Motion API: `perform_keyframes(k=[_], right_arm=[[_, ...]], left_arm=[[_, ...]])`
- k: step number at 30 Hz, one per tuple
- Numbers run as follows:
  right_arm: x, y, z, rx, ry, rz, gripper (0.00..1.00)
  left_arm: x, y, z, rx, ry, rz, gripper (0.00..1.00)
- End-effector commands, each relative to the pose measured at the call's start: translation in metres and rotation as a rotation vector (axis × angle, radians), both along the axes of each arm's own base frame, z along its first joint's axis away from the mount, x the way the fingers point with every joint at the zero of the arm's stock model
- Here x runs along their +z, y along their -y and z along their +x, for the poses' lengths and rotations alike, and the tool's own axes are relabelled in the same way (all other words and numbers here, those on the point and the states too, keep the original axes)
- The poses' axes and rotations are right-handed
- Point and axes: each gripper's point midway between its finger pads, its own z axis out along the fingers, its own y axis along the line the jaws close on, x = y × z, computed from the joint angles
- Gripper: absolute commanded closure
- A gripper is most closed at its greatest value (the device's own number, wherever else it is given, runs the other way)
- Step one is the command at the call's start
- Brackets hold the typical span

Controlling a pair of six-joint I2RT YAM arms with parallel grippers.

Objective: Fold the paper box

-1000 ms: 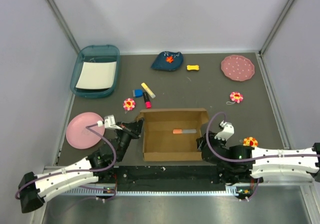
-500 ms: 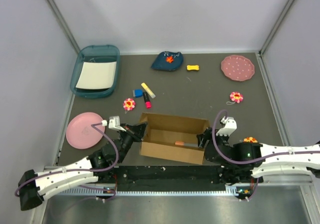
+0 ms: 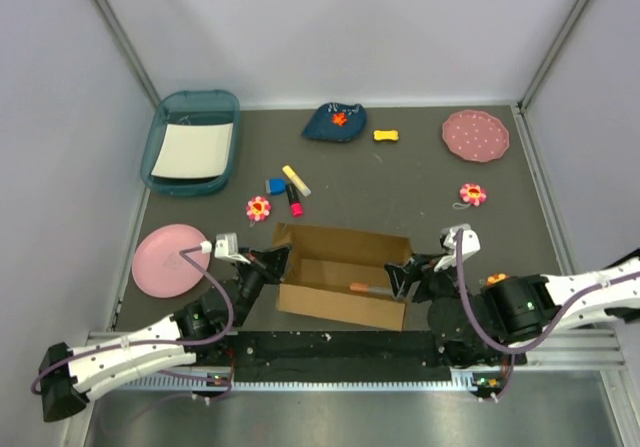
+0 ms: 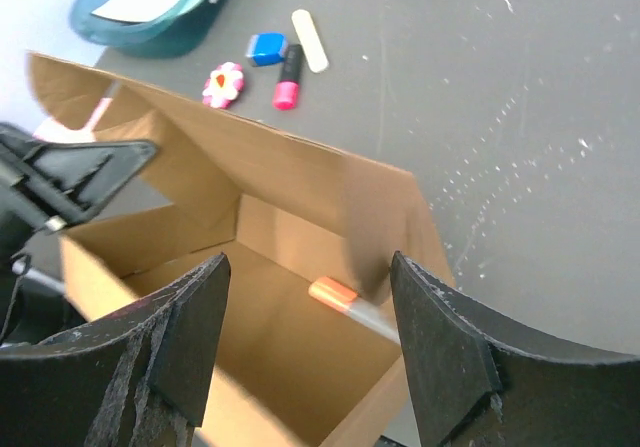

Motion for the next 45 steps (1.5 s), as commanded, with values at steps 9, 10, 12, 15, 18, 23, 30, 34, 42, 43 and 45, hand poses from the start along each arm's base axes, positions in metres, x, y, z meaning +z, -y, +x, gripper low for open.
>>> perform_keyframes(k=[9, 10, 12, 15, 18, 23, 30, 34, 42, 43, 45], right_arm=[[0.108, -0.009, -0.019, 0.018, 0.26, -0.045, 0.34], [0.11, -0.005, -0.017, 0.007, 0.264, -0.039, 0.34], [0.115, 0.008, -0.01, -0.035, 0.275, -0.017, 0.34], [0.125, 0.028, 0.001, -0.105, 0.3, 0.001, 0.34], [0.131, 0.046, 0.013, -0.163, 0.299, -0.013, 0.32], [0.122, 0.018, 0.013, -0.068, 0.248, -0.116, 0.29], [0.119, -0.024, 0.041, -0.037, 0.201, -0.234, 0.25], [0.126, -0.033, 0.066, 0.037, 0.176, -0.197, 0.25], [0.093, -0.087, 0.112, 0.195, 0.09, -0.336, 0.24], [0.073, -0.102, 0.114, 0.234, 0.055, -0.373, 0.24], [0.053, -0.112, 0.116, 0.258, 0.019, -0.4, 0.24]], left_arm=[[-0.083, -0.016, -0.008, -0.006, -0.084, 0.246, 1.0], [-0.083, -0.015, -0.008, -0.008, -0.081, 0.249, 1.0], [-0.084, -0.015, -0.008, -0.013, -0.081, 0.257, 1.0], [-0.085, -0.015, -0.009, -0.018, -0.082, 0.255, 1.0], [-0.084, -0.014, -0.009, -0.02, -0.081, 0.251, 1.0], [-0.084, -0.014, -0.009, -0.019, -0.079, 0.255, 1.0], [-0.082, -0.013, -0.01, -0.029, -0.078, 0.259, 1.0], [-0.079, -0.014, -0.009, -0.026, -0.064, 0.269, 1.0], [-0.073, -0.012, -0.008, -0.033, -0.043, 0.274, 0.98], [-0.072, -0.011, -0.008, -0.035, -0.041, 0.276, 0.98], [-0.071, -0.011, -0.009, -0.041, -0.041, 0.275, 0.96]])
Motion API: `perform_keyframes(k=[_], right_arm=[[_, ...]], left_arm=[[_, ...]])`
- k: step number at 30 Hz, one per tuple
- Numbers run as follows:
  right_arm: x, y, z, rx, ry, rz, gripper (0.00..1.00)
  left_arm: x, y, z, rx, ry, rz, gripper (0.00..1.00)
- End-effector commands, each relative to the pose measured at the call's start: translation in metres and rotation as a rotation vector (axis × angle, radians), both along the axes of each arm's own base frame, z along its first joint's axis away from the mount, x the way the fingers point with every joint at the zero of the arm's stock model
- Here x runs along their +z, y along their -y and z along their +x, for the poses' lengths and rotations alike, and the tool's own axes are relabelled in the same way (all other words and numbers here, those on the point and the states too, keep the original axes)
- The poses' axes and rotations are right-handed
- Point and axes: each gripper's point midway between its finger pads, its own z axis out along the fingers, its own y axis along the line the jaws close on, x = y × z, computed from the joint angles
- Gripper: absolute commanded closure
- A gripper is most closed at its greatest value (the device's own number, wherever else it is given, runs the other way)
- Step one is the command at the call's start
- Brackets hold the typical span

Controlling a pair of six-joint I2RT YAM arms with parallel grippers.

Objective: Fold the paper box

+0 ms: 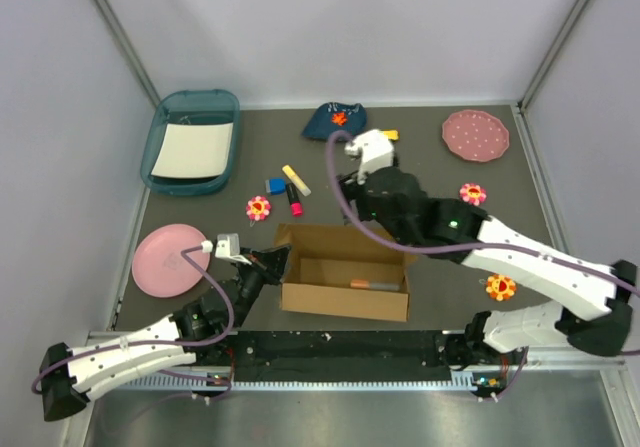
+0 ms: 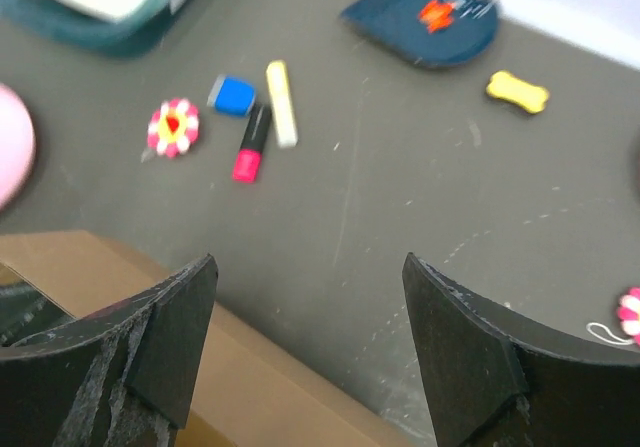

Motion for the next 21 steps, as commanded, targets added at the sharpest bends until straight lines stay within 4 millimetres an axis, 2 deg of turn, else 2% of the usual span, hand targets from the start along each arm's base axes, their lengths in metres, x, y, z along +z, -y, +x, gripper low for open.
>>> perform_keyframes(k=[1, 2, 4, 7, 8, 11, 14, 17, 19, 20, 21], right_arm=[[-0.045, -0.05, -0.005, 0.194, -0.106, -0.065, 0.25], [-0.06, -0.051, -0.009, 0.202, -0.136, -0.066, 0.25], [-0.072, -0.055, -0.016, 0.234, -0.166, -0.048, 0.25], [-0.089, -0.049, -0.028, 0.248, -0.192, -0.005, 0.25], [-0.099, -0.043, -0.034, 0.244, -0.2, 0.005, 0.25], [-0.111, -0.03, -0.042, 0.221, -0.207, 0.03, 0.25], [-0.12, -0.023, -0.045, 0.206, -0.212, 0.042, 0.25], [-0.122, -0.017, -0.044, 0.19, -0.207, 0.042, 0.25], [-0.121, -0.014, -0.043, 0.177, -0.199, 0.045, 0.25], [-0.122, -0.012, -0.043, 0.173, -0.198, 0.043, 0.25], [-0.123, -0.011, -0.043, 0.171, -0.197, 0.042, 0.25]], left_arm=[[-0.07, -0.009, -0.008, -0.029, -0.07, 0.221, 0.95], [-0.068, -0.009, -0.008, -0.031, -0.067, 0.22, 0.93], [-0.066, -0.009, -0.009, -0.038, -0.064, 0.231, 0.85], [-0.067, -0.009, -0.01, -0.049, -0.057, 0.248, 0.78], [-0.052, -0.007, -0.009, -0.051, -0.039, 0.226, 0.76], [-0.044, -0.004, -0.011, -0.073, -0.017, 0.229, 0.71], [-0.033, 0.001, -0.014, -0.12, 0.018, 0.266, 0.66], [-0.02, 0.006, -0.02, -0.182, 0.044, 0.322, 0.61], [-0.018, 0.005, -0.024, -0.207, 0.036, 0.358, 0.59], [-0.01, 0.005, -0.025, -0.214, 0.04, 0.353, 0.57], [-0.014, 0.005, -0.029, -0.239, 0.024, 0.373, 0.55]])
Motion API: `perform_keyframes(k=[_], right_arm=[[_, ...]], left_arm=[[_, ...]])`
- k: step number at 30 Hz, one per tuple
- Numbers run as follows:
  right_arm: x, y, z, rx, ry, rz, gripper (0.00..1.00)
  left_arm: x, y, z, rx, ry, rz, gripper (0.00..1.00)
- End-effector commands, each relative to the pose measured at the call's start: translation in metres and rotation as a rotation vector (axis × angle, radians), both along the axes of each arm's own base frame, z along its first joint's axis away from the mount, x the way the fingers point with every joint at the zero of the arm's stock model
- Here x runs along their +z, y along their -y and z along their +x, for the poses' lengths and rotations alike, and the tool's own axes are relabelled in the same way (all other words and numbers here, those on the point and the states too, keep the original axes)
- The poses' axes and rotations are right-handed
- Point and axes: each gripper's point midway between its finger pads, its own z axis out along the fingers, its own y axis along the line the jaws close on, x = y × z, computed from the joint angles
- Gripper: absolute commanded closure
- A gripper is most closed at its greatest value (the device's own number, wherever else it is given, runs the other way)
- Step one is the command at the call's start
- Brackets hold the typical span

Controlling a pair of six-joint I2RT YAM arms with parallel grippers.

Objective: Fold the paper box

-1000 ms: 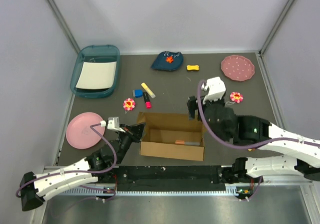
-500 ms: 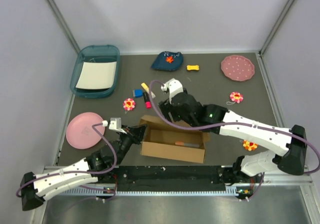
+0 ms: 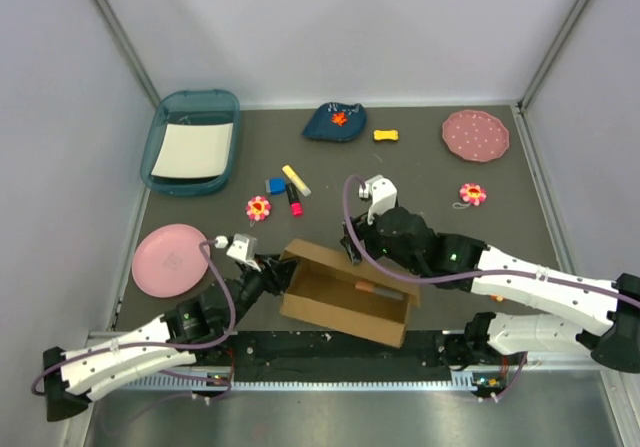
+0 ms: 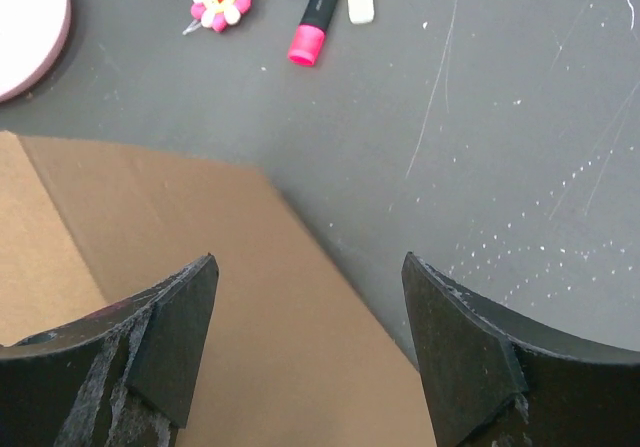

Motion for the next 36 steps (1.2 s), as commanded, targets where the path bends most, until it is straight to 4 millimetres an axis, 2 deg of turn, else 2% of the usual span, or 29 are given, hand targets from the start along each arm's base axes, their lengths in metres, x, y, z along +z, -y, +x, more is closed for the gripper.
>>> perform_keyframes(k=[1, 5, 6, 7, 8, 12, 17, 21, 27, 29, 32, 36], right_arm=[[-0.004, 0.004, -0.003, -0.009, 0.002, 0.004, 0.25], [-0.013, 0.009, -0.004, -0.022, -0.004, -0.002, 0.25], [-0.014, 0.012, -0.003, -0.03, -0.002, -0.003, 0.25], [-0.013, 0.014, -0.004, -0.035, 0.002, 0.006, 0.25], [-0.017, 0.017, -0.004, -0.045, 0.001, 0.001, 0.25], [-0.014, 0.027, -0.002, -0.072, 0.025, 0.004, 0.25], [-0.005, 0.035, 0.001, -0.1, 0.049, 0.016, 0.25], [-0.01, 0.031, 0.0, -0.073, 0.032, 0.008, 0.25], [-0.019, 0.029, -0.001, -0.078, 0.012, 0.001, 0.25], [-0.015, 0.026, -0.001, -0.069, 0.015, 0.014, 0.25], [-0.009, 0.015, -0.006, -0.015, 0.015, 0.057, 0.25], [-0.014, -0.016, -0.029, 0.147, -0.011, 0.09, 0.26]], left_arm=[[-0.002, -0.001, -0.013, -0.091, -0.017, 0.132, 0.54], [0.004, -0.001, -0.018, -0.112, -0.016, 0.102, 0.41], [0.004, -0.002, -0.018, -0.107, -0.02, 0.098, 0.33], [0.005, -0.003, -0.018, -0.106, -0.019, 0.094, 0.18], [0.009, -0.003, -0.019, -0.108, -0.013, 0.082, 0.06], [0.02, -0.004, -0.022, -0.131, 0.002, 0.085, 0.01], [0.05, -0.005, -0.033, -0.185, 0.04, 0.025, 0.01], [0.067, -0.008, -0.043, -0.231, 0.08, -0.017, 0.01], [0.1, -0.032, -0.044, -0.179, 0.155, -0.097, 0.03], [0.108, -0.042, -0.043, -0.141, 0.164, -0.131, 0.03], [0.11, -0.062, -0.034, -0.039, 0.158, -0.177, 0.03], [0.108, -0.08, -0.02, 0.096, 0.134, -0.227, 0.01]])
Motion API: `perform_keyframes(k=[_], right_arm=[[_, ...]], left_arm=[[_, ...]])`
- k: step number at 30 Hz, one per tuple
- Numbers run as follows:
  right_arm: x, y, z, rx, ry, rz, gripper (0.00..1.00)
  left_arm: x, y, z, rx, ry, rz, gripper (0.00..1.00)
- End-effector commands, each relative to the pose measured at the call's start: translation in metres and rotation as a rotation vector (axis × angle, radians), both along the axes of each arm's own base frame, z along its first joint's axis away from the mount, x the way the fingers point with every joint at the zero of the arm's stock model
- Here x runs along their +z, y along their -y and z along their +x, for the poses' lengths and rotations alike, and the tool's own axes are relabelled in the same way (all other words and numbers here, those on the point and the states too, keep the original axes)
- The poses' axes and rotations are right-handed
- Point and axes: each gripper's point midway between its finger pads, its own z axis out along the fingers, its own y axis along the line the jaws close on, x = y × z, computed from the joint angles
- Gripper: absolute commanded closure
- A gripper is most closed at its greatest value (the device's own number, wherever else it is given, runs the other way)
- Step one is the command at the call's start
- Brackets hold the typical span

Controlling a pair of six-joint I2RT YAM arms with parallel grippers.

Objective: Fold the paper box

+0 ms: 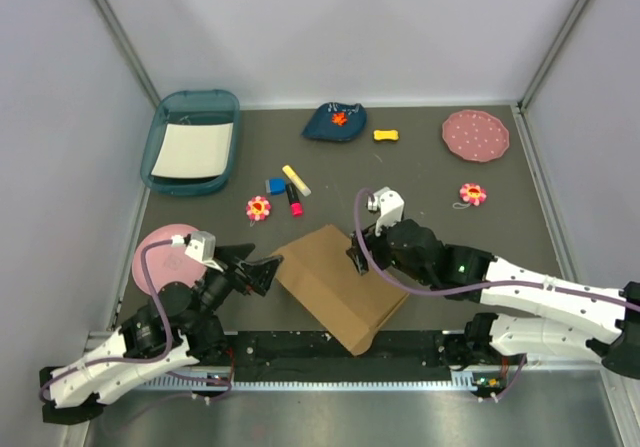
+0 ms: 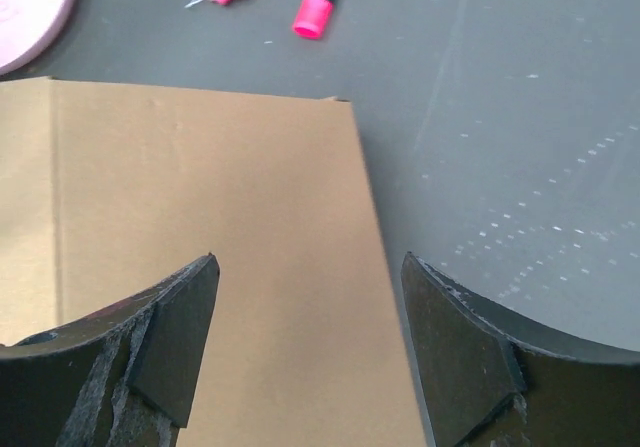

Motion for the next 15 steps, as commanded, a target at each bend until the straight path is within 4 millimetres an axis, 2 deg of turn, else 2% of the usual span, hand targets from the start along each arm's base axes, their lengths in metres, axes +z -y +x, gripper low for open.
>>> perform_keyframes(k=[1, 3, 6, 7, 10, 13, 15], right_arm=[[0.002, -0.039, -0.022, 0.169, -0.019, 0.066, 0.27], [-0.017, -0.05, -0.033, 0.218, -0.068, 0.026, 0.28], [-0.046, -0.052, -0.047, 0.233, -0.142, -0.005, 0.28], [-0.061, -0.047, -0.05, 0.227, -0.165, -0.022, 0.28], [-0.077, -0.036, -0.055, 0.193, -0.204, -0.019, 0.29], [-0.063, -0.022, -0.05, 0.128, -0.175, 0.029, 0.28], [-0.047, -0.006, -0.037, 0.008, -0.143, 0.066, 0.27]], left_arm=[[0.031, -0.042, 0.012, 0.189, 0.043, -0.205, 0.01], [0.027, -0.039, 0.018, 0.214, 0.047, -0.186, 0.01], [0.021, -0.032, 0.027, 0.248, 0.042, -0.151, 0.02], [0.018, -0.03, 0.03, 0.257, 0.037, -0.135, 0.02], [0.002, -0.019, 0.04, 0.291, 0.02, -0.054, 0.01], [-0.017, -0.003, 0.051, 0.315, -0.02, 0.018, 0.01], [-0.015, 0.004, 0.056, 0.324, -0.019, 0.012, 0.01]])
